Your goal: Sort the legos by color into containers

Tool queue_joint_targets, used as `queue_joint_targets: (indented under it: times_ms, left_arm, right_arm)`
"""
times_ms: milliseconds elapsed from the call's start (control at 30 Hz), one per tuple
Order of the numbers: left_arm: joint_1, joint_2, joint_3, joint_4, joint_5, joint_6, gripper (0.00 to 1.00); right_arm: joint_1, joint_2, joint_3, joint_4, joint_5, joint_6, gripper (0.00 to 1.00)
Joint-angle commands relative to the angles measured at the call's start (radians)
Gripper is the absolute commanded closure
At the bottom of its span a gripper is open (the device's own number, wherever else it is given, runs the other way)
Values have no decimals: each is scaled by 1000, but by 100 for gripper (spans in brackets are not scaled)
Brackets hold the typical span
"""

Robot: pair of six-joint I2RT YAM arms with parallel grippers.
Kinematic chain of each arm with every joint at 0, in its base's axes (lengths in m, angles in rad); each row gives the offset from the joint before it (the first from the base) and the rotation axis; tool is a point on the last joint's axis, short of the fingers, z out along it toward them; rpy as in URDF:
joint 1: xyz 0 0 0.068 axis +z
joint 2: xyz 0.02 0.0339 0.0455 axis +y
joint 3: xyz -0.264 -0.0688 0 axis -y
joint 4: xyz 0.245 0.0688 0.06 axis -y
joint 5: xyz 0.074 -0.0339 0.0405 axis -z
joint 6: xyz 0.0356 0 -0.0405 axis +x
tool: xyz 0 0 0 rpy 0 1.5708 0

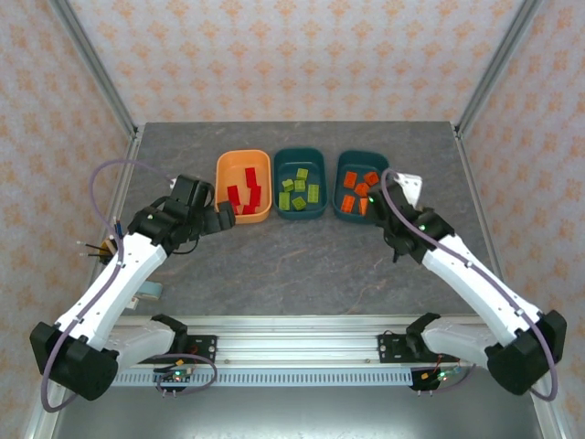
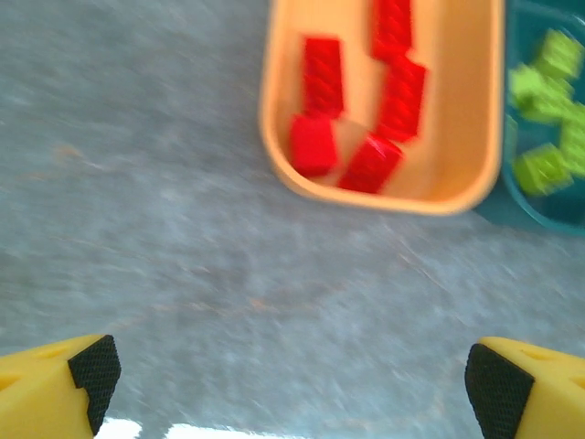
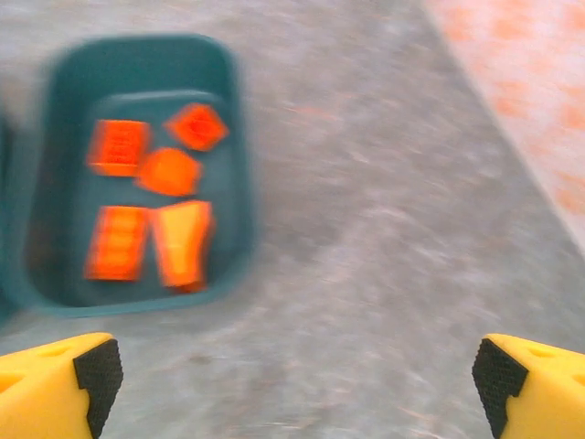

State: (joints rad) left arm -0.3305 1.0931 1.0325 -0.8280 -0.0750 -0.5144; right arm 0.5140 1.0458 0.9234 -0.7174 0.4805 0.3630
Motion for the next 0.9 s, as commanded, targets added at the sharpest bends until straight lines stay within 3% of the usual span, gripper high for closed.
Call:
queue_joint_targets:
  times_ms: [0, 133, 300, 500, 767, 867]
  left_arm:
    - [-13, -24, -105, 106, -286, 40, 0]
    - [-6, -60, -239, 311, -512, 211, 0]
    - [78, 19, -323, 463, -403, 425, 0]
    - [190, 98, -484, 807, -297, 453, 0]
    - [285, 321, -447, 1144, -168, 480, 0]
    - [311, 385, -399, 1172, -103, 482, 0]
  right_arm:
    - [-75, -133, -176, 156, 138, -50, 0]
    - [-147, -213, -353, 422, 128, -153, 0]
    - [-207, -143, -480, 670, 75, -292, 0]
    - [-296, 49, -542, 944, -90, -340, 0]
    - [-399, 342, -454, 1274, -251, -395, 0]
    - [-443, 418, -424, 1313, -293, -397, 0]
